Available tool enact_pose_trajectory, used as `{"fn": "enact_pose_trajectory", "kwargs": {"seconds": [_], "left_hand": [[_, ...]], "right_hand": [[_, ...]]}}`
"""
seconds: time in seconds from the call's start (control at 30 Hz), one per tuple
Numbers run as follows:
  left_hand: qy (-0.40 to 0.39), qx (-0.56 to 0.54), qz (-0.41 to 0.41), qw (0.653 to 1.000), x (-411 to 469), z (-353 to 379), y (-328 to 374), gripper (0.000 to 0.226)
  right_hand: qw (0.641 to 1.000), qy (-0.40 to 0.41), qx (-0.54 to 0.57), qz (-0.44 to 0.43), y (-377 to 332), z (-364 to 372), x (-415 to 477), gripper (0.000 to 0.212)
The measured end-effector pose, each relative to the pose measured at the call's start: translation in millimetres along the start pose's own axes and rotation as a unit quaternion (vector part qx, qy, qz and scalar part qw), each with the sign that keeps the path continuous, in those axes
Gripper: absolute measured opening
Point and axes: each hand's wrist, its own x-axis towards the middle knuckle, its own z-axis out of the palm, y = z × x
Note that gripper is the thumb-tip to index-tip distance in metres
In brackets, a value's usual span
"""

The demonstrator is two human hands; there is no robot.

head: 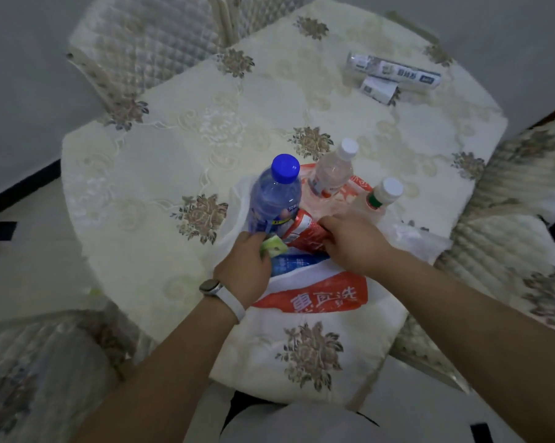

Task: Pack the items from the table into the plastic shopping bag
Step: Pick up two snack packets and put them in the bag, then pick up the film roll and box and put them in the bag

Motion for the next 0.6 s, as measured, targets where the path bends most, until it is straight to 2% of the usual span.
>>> {"fn": "enact_pose_trajectory", "kwargs": {"seconds": [0.1,0.2,0.4,0.6], "left_hand": [[0.001,0.006,0.013,1.000,-2,0,1,0.040],[0.028,0.005,0.039,0.999,-8,-1,1,0.050],[0.067,0.011,0.097,0.993,-23,5,16,0.049],[0.089,0.021,0.129,0.987,-47,15,55,0.054]], "right_hand": [[1.000,0.002,0.013,0.026,-4,8,-1,0.040],[0.998,0.033,0.028,0.036,-6,11,-9,0.034],[0.995,0.088,0.039,0.012,-3,8,-36,0.049],[0.988,0.145,0.030,-0.051,16,-3,-78,0.043]]}}
